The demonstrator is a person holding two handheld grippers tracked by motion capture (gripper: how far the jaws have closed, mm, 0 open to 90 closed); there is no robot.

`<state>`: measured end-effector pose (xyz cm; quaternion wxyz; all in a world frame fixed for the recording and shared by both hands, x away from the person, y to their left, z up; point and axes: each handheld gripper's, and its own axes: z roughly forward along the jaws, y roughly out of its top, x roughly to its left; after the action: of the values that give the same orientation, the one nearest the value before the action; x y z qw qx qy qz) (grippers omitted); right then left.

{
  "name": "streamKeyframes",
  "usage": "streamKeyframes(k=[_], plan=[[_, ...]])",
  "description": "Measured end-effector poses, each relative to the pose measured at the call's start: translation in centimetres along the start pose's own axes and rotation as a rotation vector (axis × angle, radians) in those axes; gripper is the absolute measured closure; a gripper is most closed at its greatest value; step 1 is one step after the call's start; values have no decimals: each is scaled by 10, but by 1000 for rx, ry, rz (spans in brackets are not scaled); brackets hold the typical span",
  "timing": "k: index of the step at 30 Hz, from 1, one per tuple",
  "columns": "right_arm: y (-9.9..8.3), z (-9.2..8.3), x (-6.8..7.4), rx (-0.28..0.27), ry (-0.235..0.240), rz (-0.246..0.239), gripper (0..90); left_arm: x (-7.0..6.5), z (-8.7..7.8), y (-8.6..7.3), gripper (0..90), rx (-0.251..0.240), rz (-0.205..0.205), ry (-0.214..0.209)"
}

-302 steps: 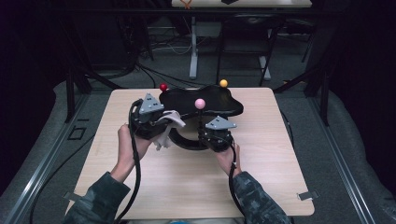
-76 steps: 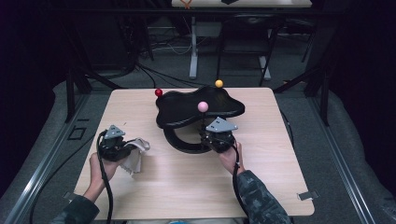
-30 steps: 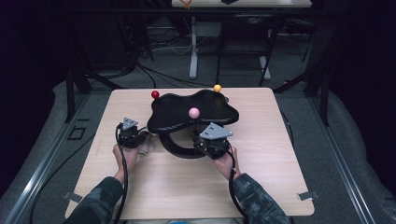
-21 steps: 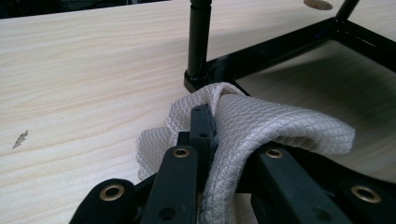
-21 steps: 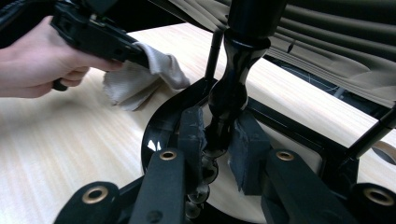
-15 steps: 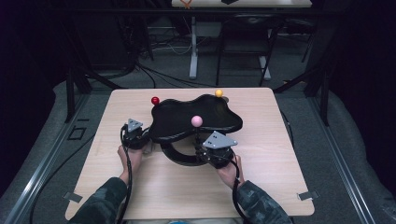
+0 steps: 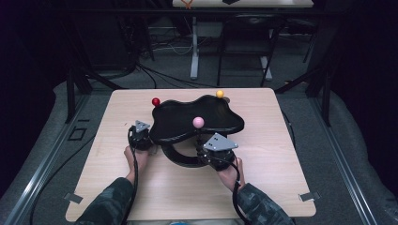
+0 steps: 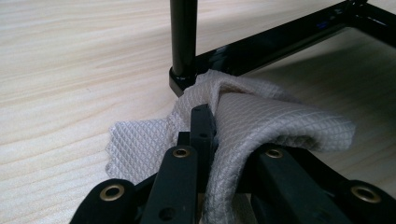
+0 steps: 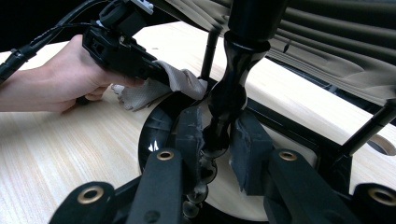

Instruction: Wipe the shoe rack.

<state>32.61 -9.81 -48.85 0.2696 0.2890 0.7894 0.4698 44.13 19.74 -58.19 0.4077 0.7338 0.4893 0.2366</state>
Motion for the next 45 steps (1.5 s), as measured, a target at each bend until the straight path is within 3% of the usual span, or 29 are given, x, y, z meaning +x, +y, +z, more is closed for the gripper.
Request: streamKeyframes(k=[13,30,41,45], plan=[[0,1,1,3,-7,-7,737,-3,1,-5,830,33,-2,-11],[0,1,1,4,-10,-12,737,-10,-12,-13,830,40,-16,-33],[1,0,1,14,-19,-14,739,-15,-23,-20,831,45,-9,-41],[1,1,1,14,-18,-14,739,-19,-27,-21,831,52,19,-45]])
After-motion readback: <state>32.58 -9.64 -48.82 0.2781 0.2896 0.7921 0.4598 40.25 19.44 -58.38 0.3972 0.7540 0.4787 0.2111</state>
